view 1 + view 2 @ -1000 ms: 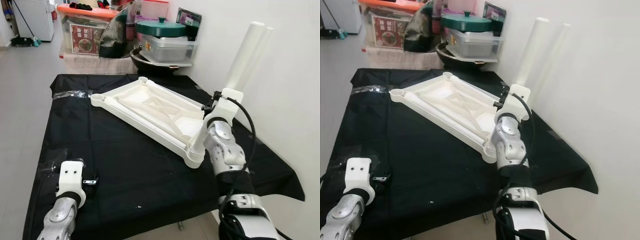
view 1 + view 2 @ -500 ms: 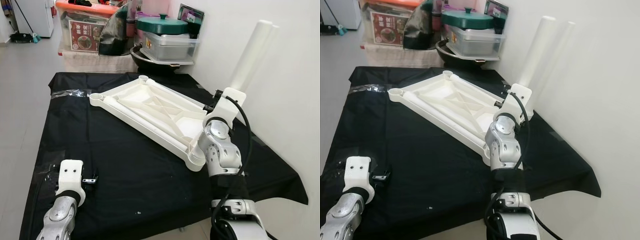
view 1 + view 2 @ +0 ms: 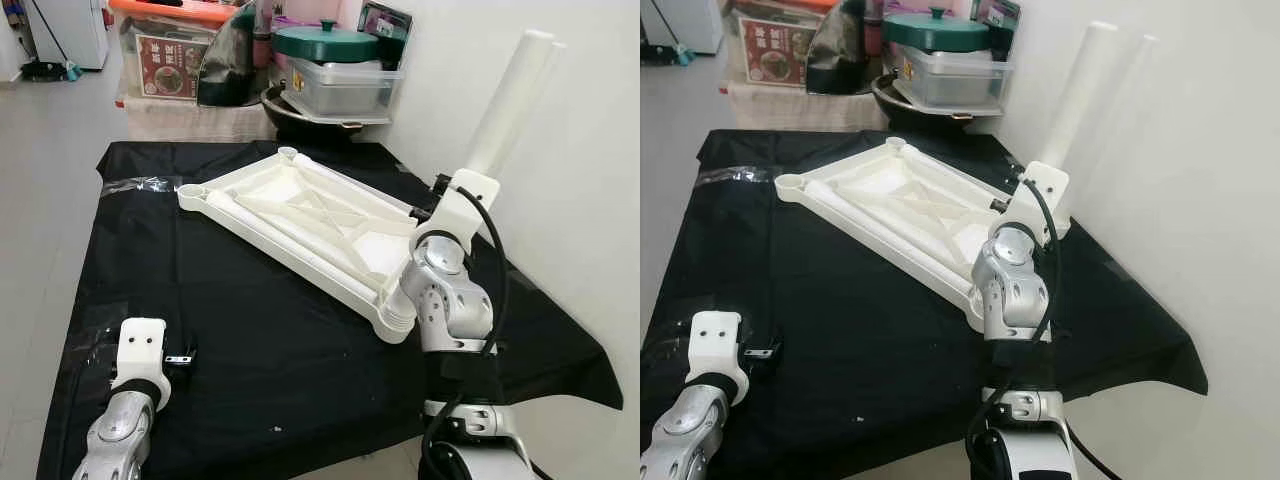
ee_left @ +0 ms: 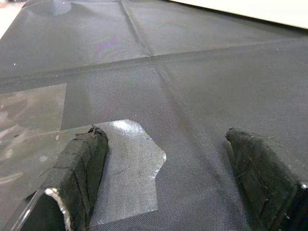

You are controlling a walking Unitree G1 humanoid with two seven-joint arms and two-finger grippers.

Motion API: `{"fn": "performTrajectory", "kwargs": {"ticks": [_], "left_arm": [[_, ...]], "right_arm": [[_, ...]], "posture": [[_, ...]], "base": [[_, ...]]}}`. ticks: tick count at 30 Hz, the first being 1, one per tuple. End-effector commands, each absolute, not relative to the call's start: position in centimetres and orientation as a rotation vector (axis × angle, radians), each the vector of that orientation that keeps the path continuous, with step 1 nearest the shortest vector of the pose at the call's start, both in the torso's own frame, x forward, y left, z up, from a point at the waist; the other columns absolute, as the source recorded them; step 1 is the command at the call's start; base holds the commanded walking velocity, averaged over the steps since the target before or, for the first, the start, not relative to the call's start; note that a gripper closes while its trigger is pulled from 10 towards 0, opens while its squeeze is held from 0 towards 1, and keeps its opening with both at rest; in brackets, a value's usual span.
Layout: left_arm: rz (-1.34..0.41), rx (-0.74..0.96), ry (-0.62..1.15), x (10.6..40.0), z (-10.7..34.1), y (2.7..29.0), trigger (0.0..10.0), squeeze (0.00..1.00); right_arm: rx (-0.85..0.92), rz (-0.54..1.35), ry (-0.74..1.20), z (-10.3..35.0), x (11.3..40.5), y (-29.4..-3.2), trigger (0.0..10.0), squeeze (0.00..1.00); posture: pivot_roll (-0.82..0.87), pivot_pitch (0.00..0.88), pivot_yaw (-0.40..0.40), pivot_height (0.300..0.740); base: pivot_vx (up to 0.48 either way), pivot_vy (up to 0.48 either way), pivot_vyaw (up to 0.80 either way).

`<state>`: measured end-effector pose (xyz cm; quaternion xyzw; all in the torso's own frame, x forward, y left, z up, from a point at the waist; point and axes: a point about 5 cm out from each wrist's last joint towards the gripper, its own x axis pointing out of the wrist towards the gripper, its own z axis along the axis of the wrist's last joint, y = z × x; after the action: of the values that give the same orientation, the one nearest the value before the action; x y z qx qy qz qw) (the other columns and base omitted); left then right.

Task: Building children table

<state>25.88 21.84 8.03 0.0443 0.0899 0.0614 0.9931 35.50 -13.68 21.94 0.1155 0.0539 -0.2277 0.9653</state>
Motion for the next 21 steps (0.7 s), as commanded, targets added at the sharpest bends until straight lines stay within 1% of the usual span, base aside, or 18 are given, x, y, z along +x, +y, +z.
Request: {"fn": "performTrajectory", "kwargs": {"ticks": [1, 9, 10, 11, 12, 13, 21], "left_arm": [[0.113, 0.081, 0.275, 25.3, 6.1, 21.6, 10.0, 0.00], [0.111, 0.081, 0.276, 25.3, 6.1, 21.6, 10.0, 0.00], [0.111, 0.081, 0.277, 25.3, 6.1, 21.6, 10.0, 0.00], [0.111, 0.081, 0.277, 25.3, 6.1, 21.6, 10.0, 0.00], [0.111, 0.080, 0.278, 25.2, 6.0, 21.6, 10.0, 0.00], [0.111, 0.080, 0.278, 25.2, 6.0, 21.5, 10.0, 0.00], [0.110, 0.078, 0.278, 25.3, 6.0, 21.5, 10.0, 0.00]], "right_arm": [[0.365, -0.421, 0.385, 17.3, 34.8, -12.7, 10.0, 0.00], [0.374, -0.407, 0.372, 17.5, 34.7, -12.7, 10.0, 0.00], [0.383, -0.404, 0.363, 17.7, 34.6, -12.7, 10.0, 0.44], [0.383, -0.404, 0.363, 17.7, 34.6, -12.7, 10.0, 0.44], [0.388, -0.402, 0.355, 17.9, 34.5, -12.8, 10.0, 0.76], [0.398, -0.397, 0.334, 18.2, 34.5, -12.8, 10.0, 1.00], [0.408, -0.372, 0.280, 19.6, 34.5, -12.9, 10.0, 1.00]], "posture": [[0.09, 0.000, -0.121, 0.740], [0.09, 0.000, -0.120, 0.740], [0.09, 0.000, -0.120, 0.740], [0.09, 0.000, -0.120, 0.740], [0.09, 0.000, -0.120, 0.740], [0.09, 0.000, -0.119, 0.740], [0.08, 0.000, -0.119, 0.740]], "base": [[0.000, 0.000, 0.00], [0.000, 0.000, 0.00], [0.000, 0.000, 0.00], [0.000, 0.000, 0.00], [0.000, 0.000, 0.00], [0.000, 0.000, 0.00], [0.000, 0.000, 0.00]]}}
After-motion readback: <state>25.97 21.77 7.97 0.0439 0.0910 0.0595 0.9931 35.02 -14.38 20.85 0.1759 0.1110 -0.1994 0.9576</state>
